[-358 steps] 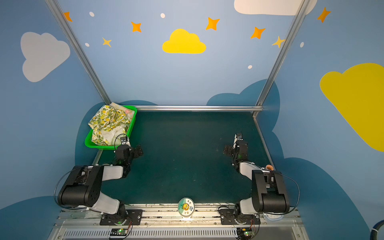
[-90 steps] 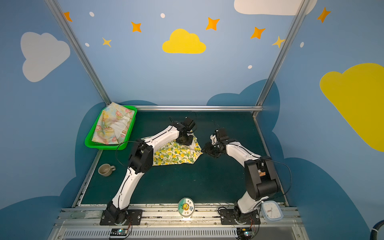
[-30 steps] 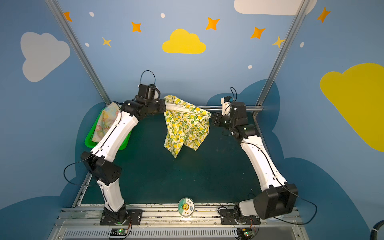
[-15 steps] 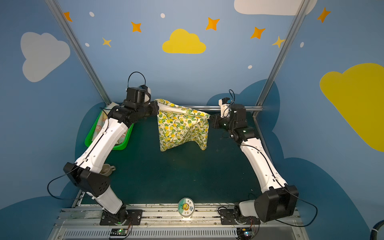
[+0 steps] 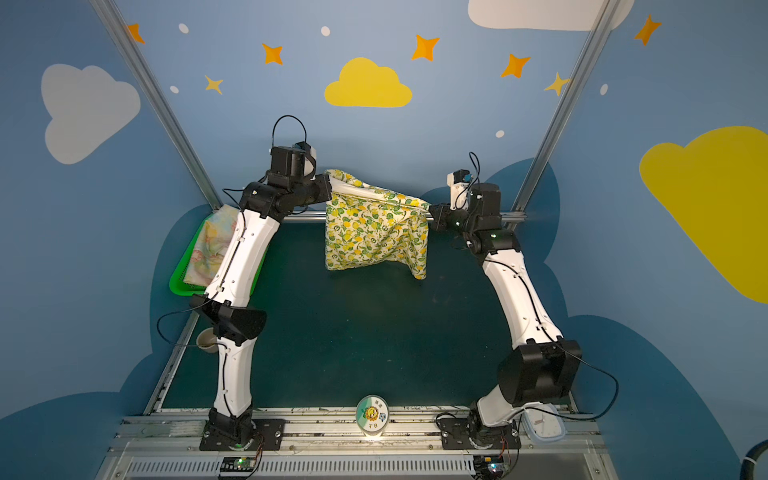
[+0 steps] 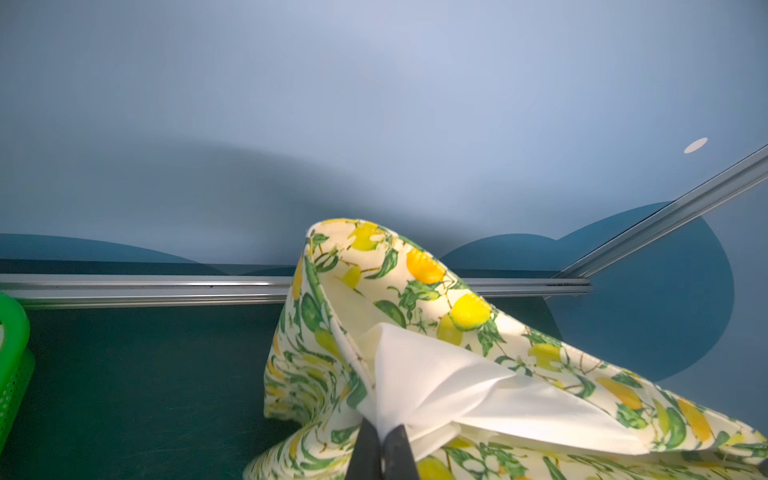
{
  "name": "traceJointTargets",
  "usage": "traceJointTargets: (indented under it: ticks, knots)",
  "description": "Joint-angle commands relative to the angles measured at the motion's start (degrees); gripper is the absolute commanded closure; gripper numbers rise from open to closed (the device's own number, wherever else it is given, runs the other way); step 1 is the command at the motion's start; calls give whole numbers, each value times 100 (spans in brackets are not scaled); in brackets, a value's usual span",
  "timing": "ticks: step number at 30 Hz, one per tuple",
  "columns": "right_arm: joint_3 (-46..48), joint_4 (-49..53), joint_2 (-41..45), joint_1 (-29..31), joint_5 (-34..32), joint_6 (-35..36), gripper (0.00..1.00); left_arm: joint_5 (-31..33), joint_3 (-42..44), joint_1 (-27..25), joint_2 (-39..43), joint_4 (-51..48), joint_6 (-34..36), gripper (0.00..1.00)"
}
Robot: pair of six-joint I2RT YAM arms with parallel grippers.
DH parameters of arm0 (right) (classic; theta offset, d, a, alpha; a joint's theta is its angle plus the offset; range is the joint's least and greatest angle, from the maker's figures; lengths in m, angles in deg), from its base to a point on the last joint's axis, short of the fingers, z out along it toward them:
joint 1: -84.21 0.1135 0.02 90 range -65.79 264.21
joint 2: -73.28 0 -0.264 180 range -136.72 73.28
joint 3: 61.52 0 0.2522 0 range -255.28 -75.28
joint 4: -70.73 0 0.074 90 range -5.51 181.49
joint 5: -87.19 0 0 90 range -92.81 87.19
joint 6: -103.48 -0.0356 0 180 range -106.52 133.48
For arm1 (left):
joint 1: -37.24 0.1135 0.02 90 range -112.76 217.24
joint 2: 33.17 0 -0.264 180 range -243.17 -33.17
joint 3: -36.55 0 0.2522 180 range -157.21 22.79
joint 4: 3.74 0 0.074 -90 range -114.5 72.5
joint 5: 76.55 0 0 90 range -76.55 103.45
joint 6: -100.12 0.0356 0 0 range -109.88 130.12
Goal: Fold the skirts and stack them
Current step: 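Lower the hanging skirt flat onto the table with both grippers, pulling toward the robot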
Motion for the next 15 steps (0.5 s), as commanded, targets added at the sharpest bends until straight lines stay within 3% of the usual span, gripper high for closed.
traceJointTargets:
  ticks: [1, 8, 11, 15]
  knots:
    - [381, 12, 424, -182, -287, 154, 100, 244, 481, 211, 412, -173, -26, 96]
    - [2766, -651, 1201, 157, -435, -350, 100, 109, 5210, -76, 2247, 1855, -690, 96]
    - [3766, -1008, 1491, 455, -596, -622, 100, 77, 6786, -144, 2889, 2410, -1116, 96]
    - [4731, -1240, 1810, 895, -920, -884, 100, 237, 8204, -426, 3364, 2582, -1307, 96]
